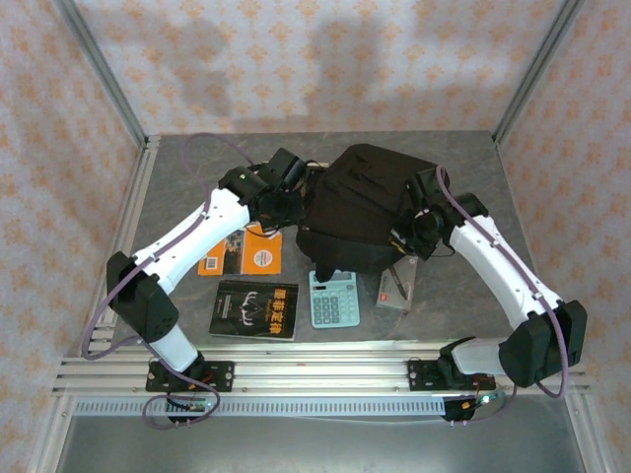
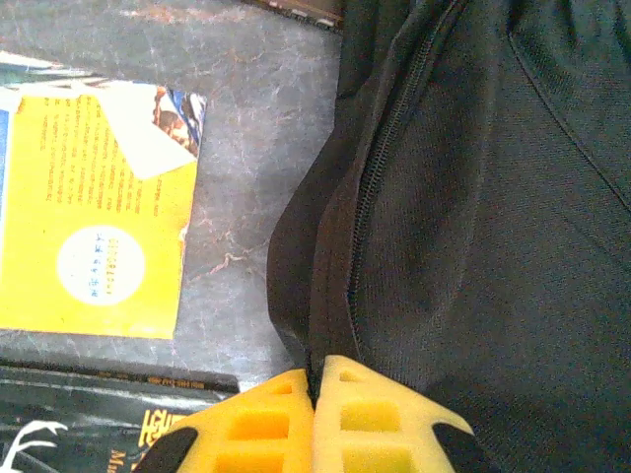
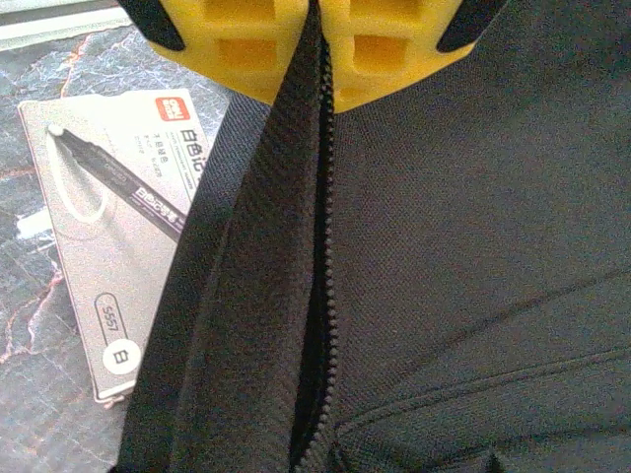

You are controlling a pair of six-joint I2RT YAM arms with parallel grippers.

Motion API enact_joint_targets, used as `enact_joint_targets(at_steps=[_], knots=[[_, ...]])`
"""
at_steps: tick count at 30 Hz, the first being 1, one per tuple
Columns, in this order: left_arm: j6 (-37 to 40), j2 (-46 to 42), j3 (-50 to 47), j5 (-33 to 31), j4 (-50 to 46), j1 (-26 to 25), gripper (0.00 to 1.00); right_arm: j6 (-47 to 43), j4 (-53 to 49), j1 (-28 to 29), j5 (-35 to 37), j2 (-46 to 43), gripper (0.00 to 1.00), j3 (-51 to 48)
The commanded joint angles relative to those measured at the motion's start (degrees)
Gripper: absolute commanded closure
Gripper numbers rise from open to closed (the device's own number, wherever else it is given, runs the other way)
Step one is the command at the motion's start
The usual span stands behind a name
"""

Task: Pack the student bag
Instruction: Unzip the student bag at the top-right of the table.

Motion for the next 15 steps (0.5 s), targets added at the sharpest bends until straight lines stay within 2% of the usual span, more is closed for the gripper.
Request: enact_joint_targets(at_steps=[1, 5, 9, 15], knots=[[2.9, 0.3, 2.1, -3.5, 0.8, 1.4, 1.0, -7.9, 0.7, -1.5, 0.3, -2.5, 1.0, 2.2], [3.2, -1.6, 3.3, -2.2, 0.4, 1.4, 1.0, -11.8, 13.8, -1.6, -9.6, -4.3, 1.0, 2.4], [2.8, -4.2, 5.2, -1.8, 0.2, 1.4, 1.0, -10.2, 19.9, -1.6, -10.3, -4.6, 1.0, 3.1], [2.5, -4.8, 11.8, -0.2, -1.1, 1.3, 1.0, -8.7, 22.7, -1.7, -11.5, -5.9, 1.0, -2.6]])
